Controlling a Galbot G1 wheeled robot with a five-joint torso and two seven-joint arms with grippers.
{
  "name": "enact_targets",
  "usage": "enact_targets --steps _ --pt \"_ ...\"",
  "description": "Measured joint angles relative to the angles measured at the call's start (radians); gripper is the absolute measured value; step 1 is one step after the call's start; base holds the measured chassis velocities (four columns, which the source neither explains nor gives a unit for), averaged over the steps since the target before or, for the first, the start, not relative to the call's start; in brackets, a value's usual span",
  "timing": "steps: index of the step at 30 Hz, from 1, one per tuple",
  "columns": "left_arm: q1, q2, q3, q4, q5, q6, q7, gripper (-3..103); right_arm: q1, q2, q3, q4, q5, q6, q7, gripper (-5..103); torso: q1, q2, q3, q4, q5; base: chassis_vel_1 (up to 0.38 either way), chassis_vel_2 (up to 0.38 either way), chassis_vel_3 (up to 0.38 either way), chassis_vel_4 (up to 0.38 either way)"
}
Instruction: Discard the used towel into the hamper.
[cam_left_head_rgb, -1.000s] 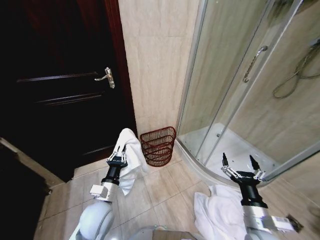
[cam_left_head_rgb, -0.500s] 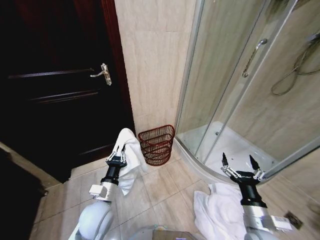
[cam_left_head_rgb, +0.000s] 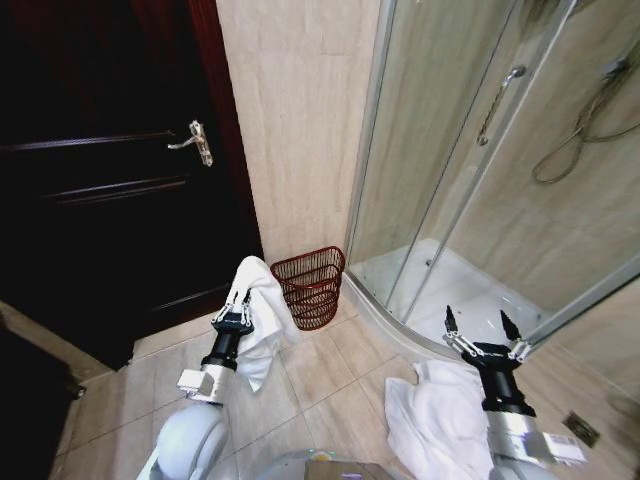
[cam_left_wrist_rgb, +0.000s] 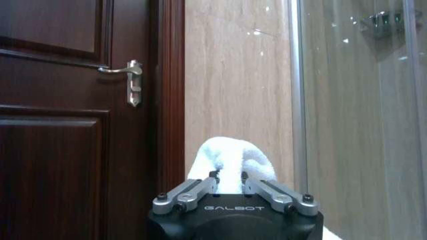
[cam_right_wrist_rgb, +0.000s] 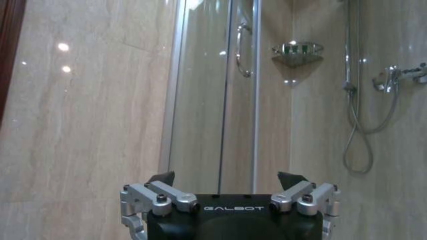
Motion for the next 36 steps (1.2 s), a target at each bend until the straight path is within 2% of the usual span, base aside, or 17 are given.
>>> enact_targets --steps 36 --pt "0.000 -0.003 -0.002 0.019 0.010 0.004 -0.008 6 -0.002 0.000 -0.008 0.005 0.011 -0.009 0.014 100 -0.055 -0.135 -0.080 -0.0001 0.0000 0.005 0.004 0.003 0.003"
